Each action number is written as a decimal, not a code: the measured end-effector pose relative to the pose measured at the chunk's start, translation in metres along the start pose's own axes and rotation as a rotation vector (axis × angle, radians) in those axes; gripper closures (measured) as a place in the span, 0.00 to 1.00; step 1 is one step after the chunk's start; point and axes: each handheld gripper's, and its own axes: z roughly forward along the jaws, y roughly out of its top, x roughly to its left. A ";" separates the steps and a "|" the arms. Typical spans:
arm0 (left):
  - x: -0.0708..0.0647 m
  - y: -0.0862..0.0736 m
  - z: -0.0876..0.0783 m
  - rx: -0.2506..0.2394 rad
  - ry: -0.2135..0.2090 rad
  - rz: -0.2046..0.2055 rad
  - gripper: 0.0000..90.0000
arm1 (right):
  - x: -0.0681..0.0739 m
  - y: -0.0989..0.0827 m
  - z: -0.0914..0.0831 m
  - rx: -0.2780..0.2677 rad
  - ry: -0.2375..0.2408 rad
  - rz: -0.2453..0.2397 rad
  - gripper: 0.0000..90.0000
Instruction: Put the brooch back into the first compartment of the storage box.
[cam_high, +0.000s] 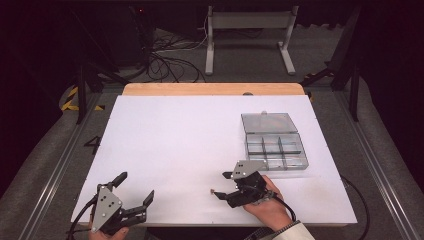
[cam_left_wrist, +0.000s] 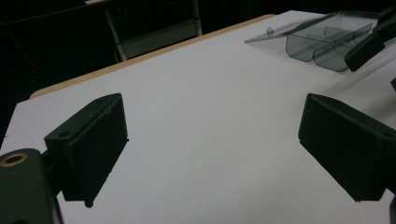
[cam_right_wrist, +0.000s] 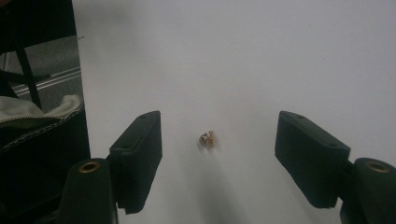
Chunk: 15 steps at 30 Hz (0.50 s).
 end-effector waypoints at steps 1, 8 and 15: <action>0.000 0.000 0.000 0.000 0.000 0.001 0.10 | 0.000 0.000 0.004 0.012 0.003 -0.002 0.38; 0.000 0.000 0.000 0.000 -0.001 0.001 0.10 | 0.001 0.002 0.015 0.039 0.008 -0.006 0.40; 0.000 0.000 0.000 0.001 -0.001 0.001 0.10 | 0.003 0.003 0.027 0.073 0.011 -0.015 0.43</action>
